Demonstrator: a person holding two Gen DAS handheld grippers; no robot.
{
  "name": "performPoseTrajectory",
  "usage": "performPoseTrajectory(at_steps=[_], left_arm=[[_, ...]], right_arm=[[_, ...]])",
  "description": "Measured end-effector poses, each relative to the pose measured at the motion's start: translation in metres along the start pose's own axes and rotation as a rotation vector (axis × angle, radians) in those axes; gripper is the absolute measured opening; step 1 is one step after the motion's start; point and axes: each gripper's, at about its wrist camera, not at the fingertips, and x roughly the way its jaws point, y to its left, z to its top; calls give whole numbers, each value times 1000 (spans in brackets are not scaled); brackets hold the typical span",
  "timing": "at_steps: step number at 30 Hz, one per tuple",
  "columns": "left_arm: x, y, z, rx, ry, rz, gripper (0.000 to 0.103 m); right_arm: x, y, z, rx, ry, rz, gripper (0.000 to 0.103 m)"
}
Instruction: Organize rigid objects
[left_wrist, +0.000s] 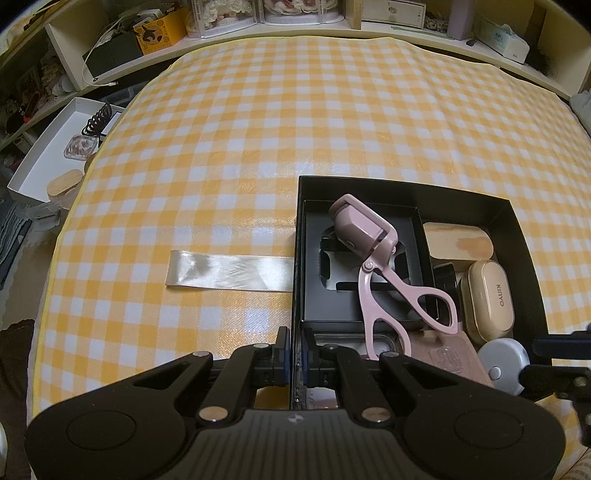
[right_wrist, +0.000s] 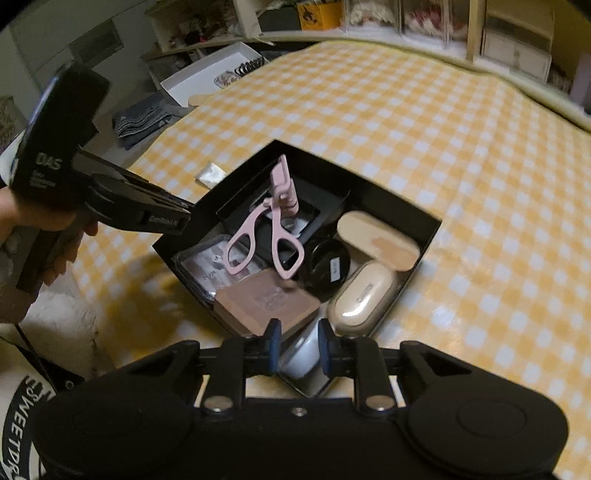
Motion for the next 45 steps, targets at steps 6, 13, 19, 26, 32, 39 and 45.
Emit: performPoseTrajectory(at_steps=[6,13,19,26,32,39,45], left_arm=[[0,0,0,0,1,-1,8],[0,0,0,-1,1,-1,8],[-1,0,0,-1,1,-1,8],[-1,0,0,-1,1,-1,8],[-1,0,0,-2,1,-1,8],[-1,-1,0,-2,2,-1,8],[-2,-1,-1,-3,-1,1,8]], right_arm=[[12,6,-1,-59,28,-49,24],[7,14,1,-82,3,69,12],[6,18,-1,-98,8,33,12],[-5,8,4,-47,-34,18,12],[-10,3,1,-19,-48,-6,34],[-34,-1,1,57,-147,-45,74],[-61,-15,-6,183,-252,-107,98]])
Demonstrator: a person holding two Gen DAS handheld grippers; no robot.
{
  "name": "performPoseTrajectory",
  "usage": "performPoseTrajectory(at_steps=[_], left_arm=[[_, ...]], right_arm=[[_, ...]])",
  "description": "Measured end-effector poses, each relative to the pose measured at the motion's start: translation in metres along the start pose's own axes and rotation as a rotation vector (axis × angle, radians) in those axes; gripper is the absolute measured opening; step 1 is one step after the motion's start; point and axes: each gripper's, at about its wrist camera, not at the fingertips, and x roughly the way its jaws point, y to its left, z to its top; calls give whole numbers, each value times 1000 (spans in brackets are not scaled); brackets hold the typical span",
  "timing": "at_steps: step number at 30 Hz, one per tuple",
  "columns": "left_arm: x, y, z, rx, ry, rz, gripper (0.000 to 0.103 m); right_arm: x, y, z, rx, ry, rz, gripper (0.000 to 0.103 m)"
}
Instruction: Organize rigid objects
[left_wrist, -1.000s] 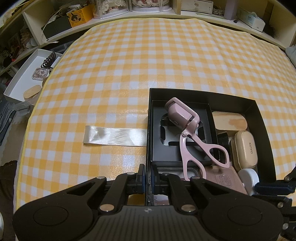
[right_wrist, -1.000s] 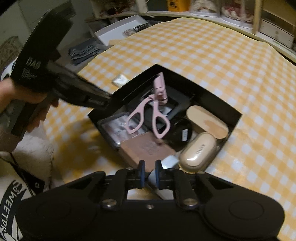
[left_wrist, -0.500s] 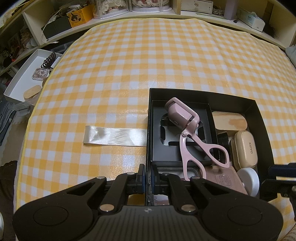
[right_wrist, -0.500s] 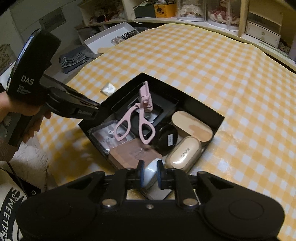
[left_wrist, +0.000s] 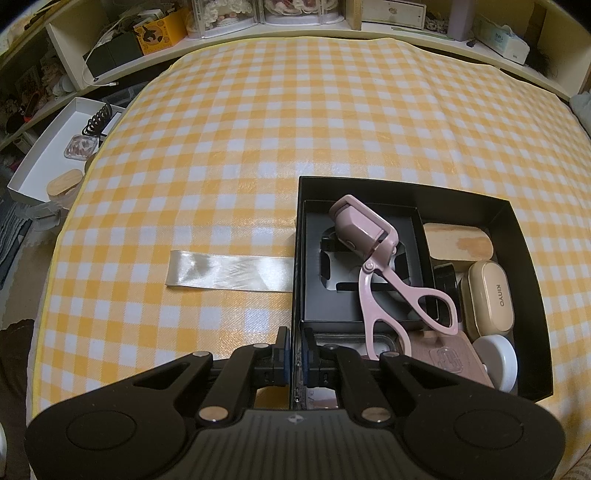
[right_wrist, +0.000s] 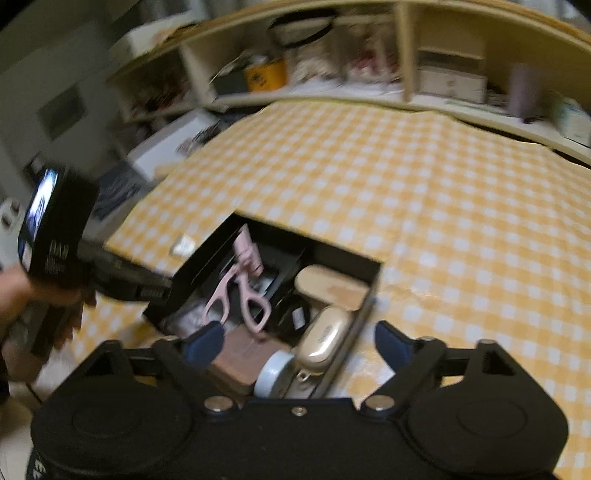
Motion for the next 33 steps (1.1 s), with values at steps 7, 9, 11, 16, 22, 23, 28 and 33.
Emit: performPoseTrajectory(at_steps=[7,9,11,16,22,23,28,33], left_arm=[[-33,-10,-5,-8,-91,-35,66],[-50,-13,-10,-16,-141,-45,79],[-69,-18,-16,-13,-199,-48,89],[-115,-30,-35,-27,-329,-46,103],[-142,-48,-58,-1,-384,16,103],[-146,-51,-63,2,-396,28,103],[-167,-55,-89,-28,-441,1,103],[-180,-60,-111,-33,-497,10,103]], right_arm=[[-23,-21,-4,103,-84,-66,100],[-28,-23,-8,113,-100,-73,101],[-33,-22,-11,118,-114,-73,102],[-49,-14,-21,95,-142,-96,103],[-74,-7,-37,98,-196,-99,103],[-78,-5,-40,98,-203,-100,103],[-100,2,-53,71,-256,-125,103],[-117,8,-70,67,-282,-133,103]])
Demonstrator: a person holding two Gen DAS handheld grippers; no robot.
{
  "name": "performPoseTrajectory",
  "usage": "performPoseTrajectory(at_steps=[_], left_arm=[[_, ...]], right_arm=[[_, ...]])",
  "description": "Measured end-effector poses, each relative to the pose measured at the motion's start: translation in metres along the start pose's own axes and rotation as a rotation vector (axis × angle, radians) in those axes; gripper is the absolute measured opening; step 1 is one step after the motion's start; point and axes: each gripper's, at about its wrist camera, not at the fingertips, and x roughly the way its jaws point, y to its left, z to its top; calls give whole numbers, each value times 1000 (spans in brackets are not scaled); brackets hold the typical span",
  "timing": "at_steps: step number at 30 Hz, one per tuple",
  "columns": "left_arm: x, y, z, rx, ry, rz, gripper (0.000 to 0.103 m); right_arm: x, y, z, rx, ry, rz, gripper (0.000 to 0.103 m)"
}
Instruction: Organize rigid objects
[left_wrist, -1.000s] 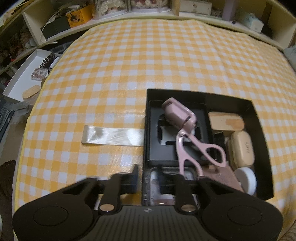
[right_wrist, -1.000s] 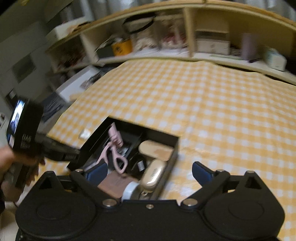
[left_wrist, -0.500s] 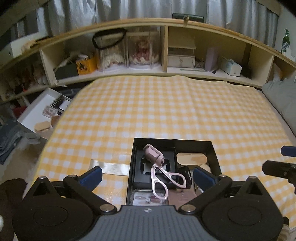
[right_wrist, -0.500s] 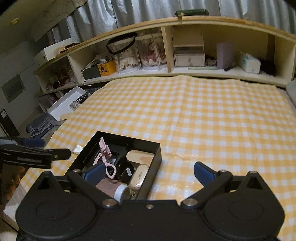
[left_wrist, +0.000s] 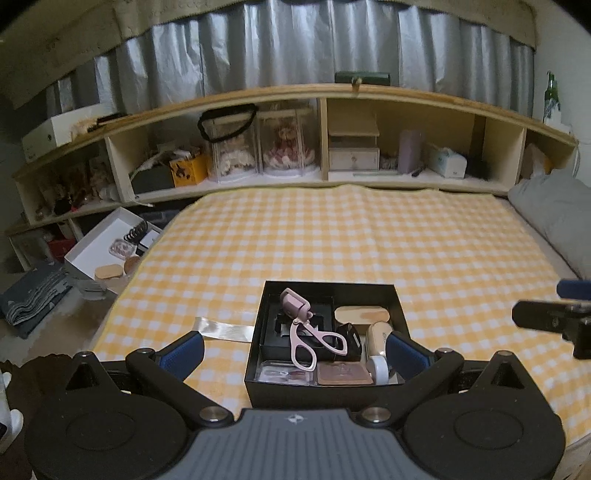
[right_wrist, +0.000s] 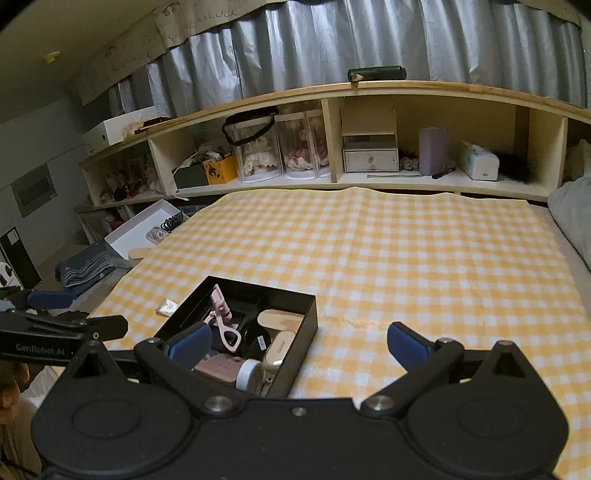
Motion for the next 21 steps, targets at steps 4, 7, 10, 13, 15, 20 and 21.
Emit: performPoseTrajectory(at_steps=[4,7,10,13,15,20,21], left_arm=[[-12,1,-8,-15,-31,7,103],[-20,0,-14,-10,-55,23,103],[-26,-3,-20,1,-65,29,103],[-33,-6,-25,12,-86,28,103],[-37,-7,-27,9,-92,21,103],[-39,-7,-31,0,-100,22,103],[-39,-7,-31,0,-101,22,103]], right_arm=[[-11,4,-13,-6,-1,-17,103],[-16,4,-21,-6,-5,-44,103],[-22,3,-27,5,-21,-65,103],[-26,4,-29,16,-43,-67,103],[-27,3,-30,20,-52,-69,103],[-26,5,-33,12,-52,-65,103],[-26,6,-33,8,-54,-63,103]])
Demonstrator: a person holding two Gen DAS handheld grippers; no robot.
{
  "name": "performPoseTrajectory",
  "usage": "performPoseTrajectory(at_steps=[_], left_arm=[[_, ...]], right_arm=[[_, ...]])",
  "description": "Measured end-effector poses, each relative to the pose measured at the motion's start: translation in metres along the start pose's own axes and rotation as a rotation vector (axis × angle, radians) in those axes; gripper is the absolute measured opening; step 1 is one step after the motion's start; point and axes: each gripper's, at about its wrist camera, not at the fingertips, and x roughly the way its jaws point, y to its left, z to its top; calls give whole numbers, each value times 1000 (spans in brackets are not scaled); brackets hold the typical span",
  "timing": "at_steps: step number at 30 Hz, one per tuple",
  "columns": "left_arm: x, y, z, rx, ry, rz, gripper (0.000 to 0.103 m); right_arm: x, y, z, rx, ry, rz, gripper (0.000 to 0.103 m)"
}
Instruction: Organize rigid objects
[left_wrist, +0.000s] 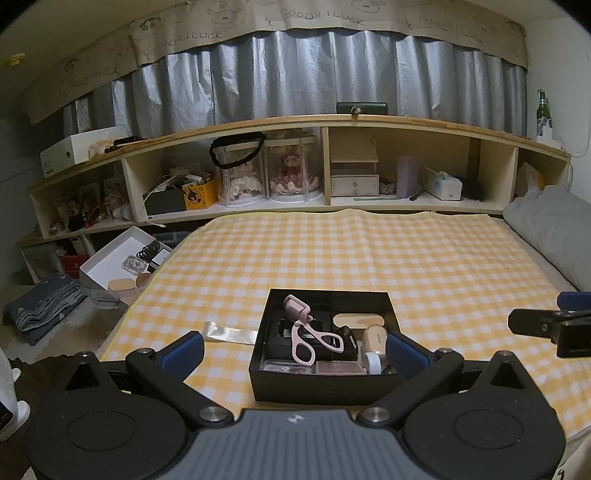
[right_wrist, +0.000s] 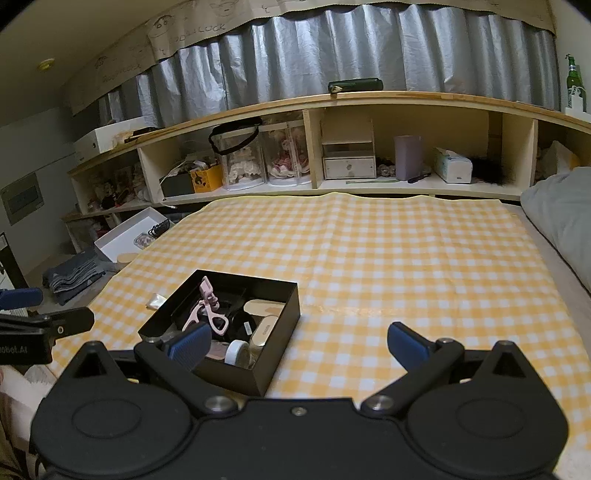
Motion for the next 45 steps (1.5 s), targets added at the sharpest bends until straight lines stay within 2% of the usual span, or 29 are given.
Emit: performPoseTrajectory(at_steps=[45], left_arm=[[1,0,-1,10,9,11,103]], right_arm=[[-3,3,-3,-9,4,-3,103]])
